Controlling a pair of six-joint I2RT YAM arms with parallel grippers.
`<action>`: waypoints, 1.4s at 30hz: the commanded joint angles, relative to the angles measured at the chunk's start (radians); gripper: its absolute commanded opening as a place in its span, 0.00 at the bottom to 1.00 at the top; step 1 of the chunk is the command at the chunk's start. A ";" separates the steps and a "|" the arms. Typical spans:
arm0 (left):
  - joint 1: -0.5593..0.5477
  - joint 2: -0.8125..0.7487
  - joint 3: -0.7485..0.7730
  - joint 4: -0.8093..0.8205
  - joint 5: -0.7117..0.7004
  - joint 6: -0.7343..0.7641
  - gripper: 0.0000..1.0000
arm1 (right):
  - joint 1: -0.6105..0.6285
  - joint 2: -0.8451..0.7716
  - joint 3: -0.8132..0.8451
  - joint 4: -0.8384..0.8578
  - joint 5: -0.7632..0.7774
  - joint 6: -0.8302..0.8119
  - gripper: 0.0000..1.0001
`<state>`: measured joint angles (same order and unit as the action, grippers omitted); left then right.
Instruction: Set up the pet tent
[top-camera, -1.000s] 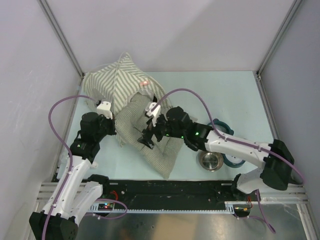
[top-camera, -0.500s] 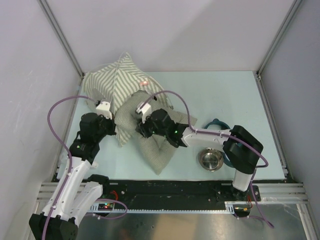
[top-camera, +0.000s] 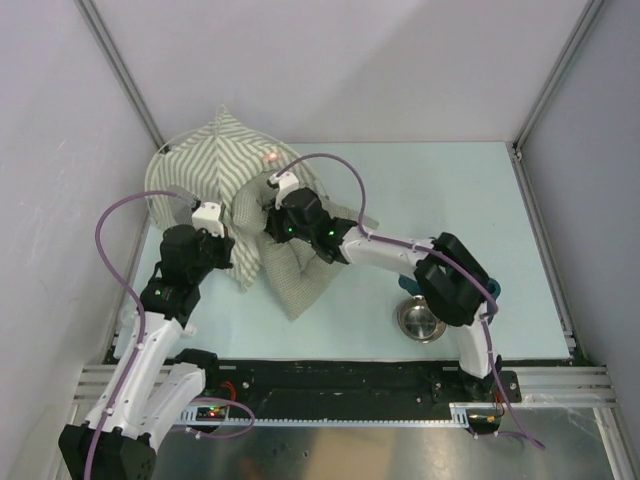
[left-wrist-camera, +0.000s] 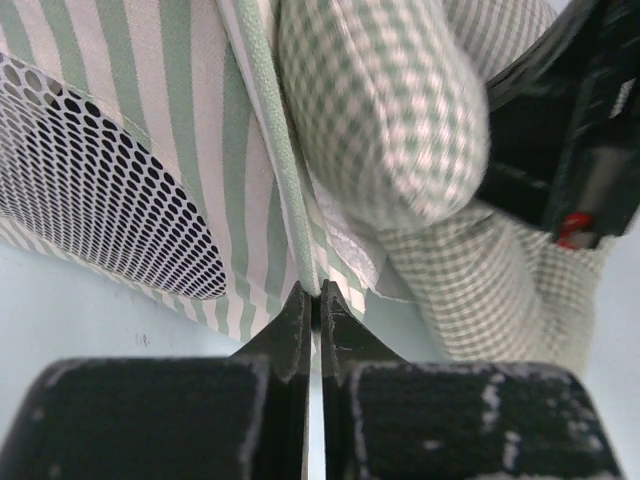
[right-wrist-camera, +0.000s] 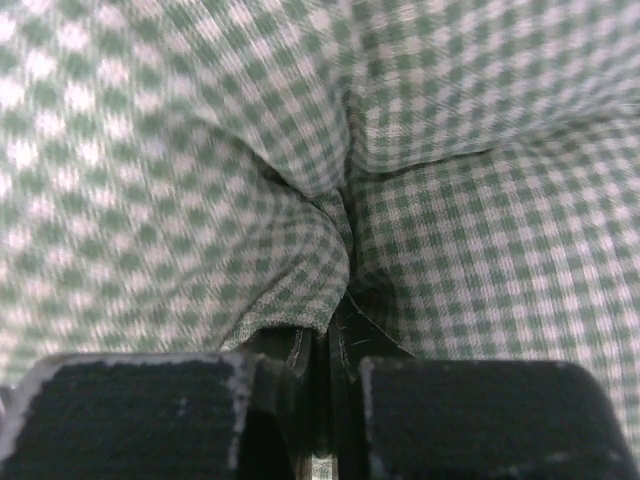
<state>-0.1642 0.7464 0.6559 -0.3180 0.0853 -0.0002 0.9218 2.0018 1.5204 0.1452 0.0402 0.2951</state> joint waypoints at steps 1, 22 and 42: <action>-0.003 0.003 0.017 -0.015 0.004 0.024 0.00 | 0.001 0.089 0.099 -0.085 0.034 -0.005 0.00; -0.004 0.031 0.034 -0.016 -0.028 0.009 0.00 | 0.012 -0.077 -0.006 -0.047 0.000 -0.079 0.75; -0.003 0.007 0.020 -0.016 -0.056 0.008 0.00 | 0.065 0.022 0.077 0.117 0.038 -0.150 0.78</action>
<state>-0.1642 0.7769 0.6624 -0.3328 0.0532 -0.0017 1.0153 1.9404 1.4815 0.2543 -0.0517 0.1055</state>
